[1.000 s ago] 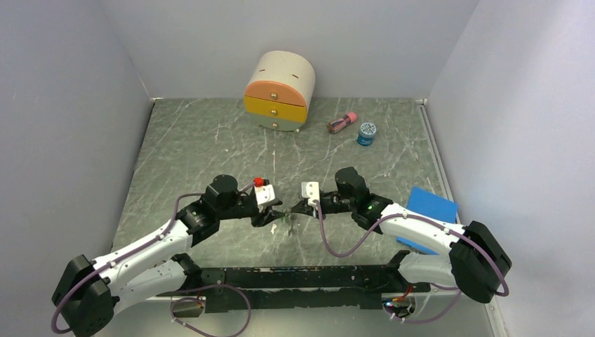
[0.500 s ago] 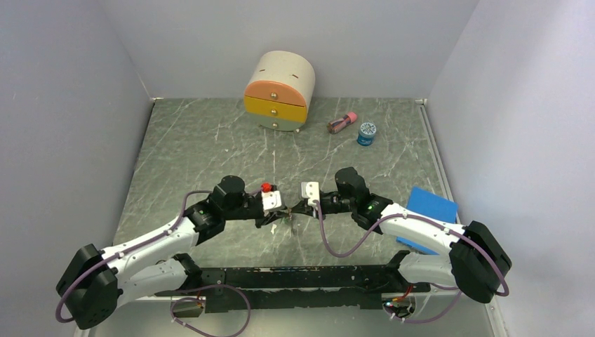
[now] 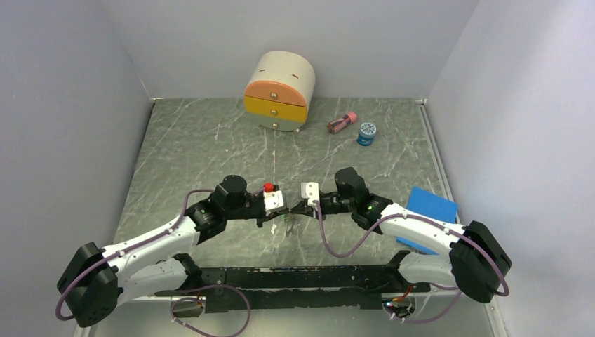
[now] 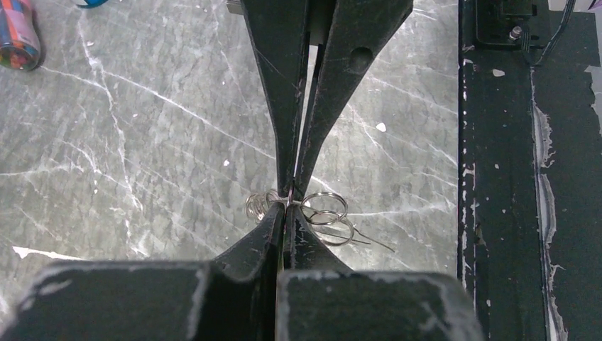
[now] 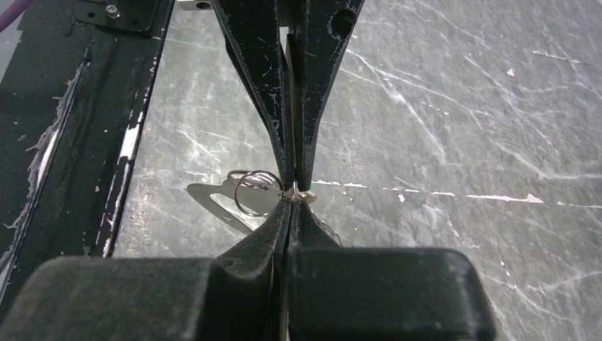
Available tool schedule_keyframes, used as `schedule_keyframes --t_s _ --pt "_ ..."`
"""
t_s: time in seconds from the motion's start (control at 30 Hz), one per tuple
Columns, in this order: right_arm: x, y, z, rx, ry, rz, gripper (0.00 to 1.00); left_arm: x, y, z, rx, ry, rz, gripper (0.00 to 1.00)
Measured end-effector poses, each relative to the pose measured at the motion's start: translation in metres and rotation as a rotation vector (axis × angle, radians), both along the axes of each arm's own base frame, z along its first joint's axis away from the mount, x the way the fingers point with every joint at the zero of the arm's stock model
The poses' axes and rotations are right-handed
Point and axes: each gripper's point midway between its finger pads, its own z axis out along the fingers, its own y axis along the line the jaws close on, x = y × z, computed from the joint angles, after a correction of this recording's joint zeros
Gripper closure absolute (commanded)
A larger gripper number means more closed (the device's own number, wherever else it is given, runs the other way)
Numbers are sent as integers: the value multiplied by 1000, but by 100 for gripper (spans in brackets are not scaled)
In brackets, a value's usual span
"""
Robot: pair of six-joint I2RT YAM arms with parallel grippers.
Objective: Put the keys on the keyring
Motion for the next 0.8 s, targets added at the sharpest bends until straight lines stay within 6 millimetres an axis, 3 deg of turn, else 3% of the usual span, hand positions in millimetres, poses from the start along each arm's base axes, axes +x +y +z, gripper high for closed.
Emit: schedule_keyframes --t_s 0.13,0.2,0.23,0.8 --pt "-1 1 0 2 0 3 100 0 1 1 11 -2 4 69" --pt "-2 1 0 2 2 5 100 0 4 0 20 -1 16 46" --pt "-2 1 0 2 4 5 100 0 5 -1 25 -4 18 43" --pt "-2 1 0 2 4 5 100 3 8 -3 41 -3 38 68"
